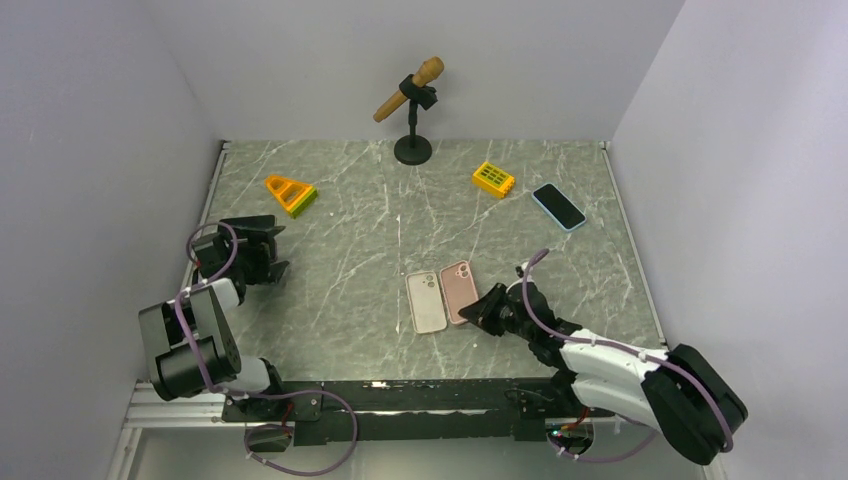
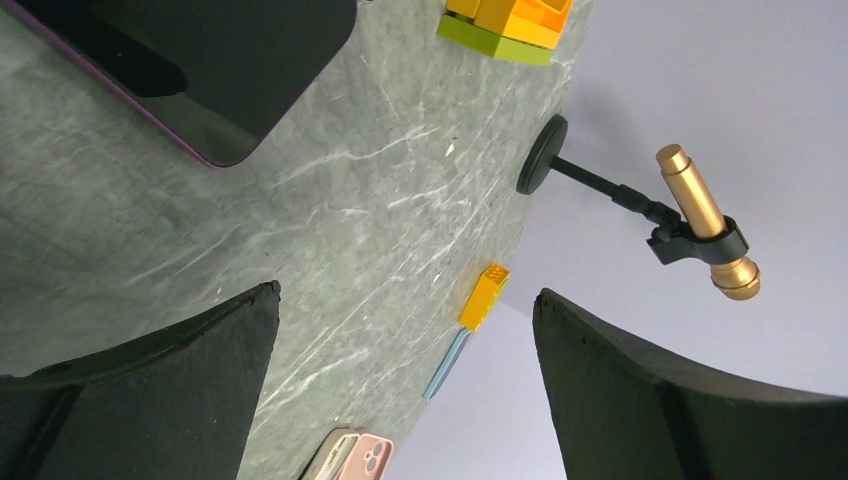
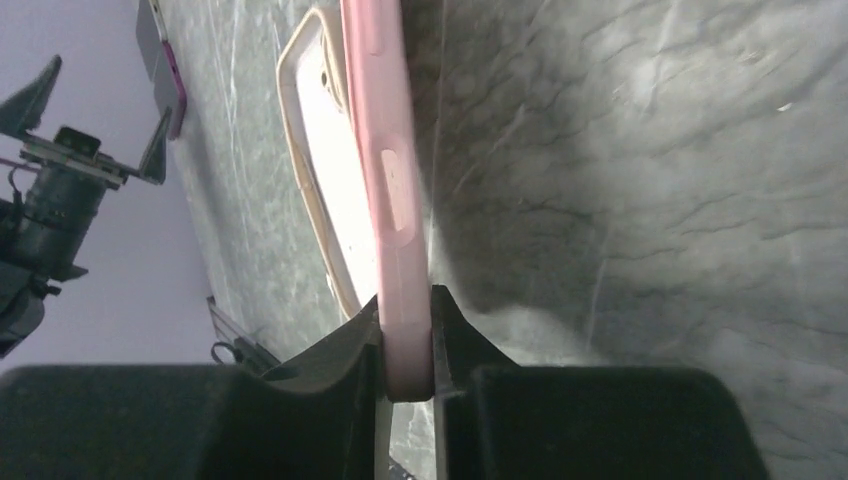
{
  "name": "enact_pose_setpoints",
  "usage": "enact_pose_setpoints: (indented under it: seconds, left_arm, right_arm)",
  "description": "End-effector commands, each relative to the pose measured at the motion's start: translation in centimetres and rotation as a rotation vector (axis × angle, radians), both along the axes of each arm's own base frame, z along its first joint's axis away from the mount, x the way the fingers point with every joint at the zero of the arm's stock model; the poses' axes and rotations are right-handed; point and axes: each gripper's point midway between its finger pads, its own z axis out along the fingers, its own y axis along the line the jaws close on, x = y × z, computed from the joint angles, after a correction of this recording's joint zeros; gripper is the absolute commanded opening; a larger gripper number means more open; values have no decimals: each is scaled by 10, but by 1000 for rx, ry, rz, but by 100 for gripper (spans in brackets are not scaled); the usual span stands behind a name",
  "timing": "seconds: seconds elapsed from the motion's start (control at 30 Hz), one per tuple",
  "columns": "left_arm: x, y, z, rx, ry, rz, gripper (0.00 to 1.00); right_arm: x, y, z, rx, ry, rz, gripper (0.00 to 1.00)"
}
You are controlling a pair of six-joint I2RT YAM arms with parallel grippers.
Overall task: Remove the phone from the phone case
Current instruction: Place the phone case at the center of the board.
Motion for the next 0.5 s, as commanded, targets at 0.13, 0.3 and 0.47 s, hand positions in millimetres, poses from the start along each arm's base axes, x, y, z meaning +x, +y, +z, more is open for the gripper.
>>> enact_pose_setpoints:
  seconds: [0.13, 0.3, 0.47]
  left_arm:
    - [8, -2, 28, 121, -107, -67, 99]
    - [20, -19, 54, 210, -188, -170, 99]
    - [27, -56, 114, 525, -289, -307, 99]
  right_arm:
    - [-6, 13, 4, 0, -4, 31, 64]
    - [-6, -9, 12, -121, -14, -13, 100]
    - [-7, -38, 25, -237, -27, -84, 100]
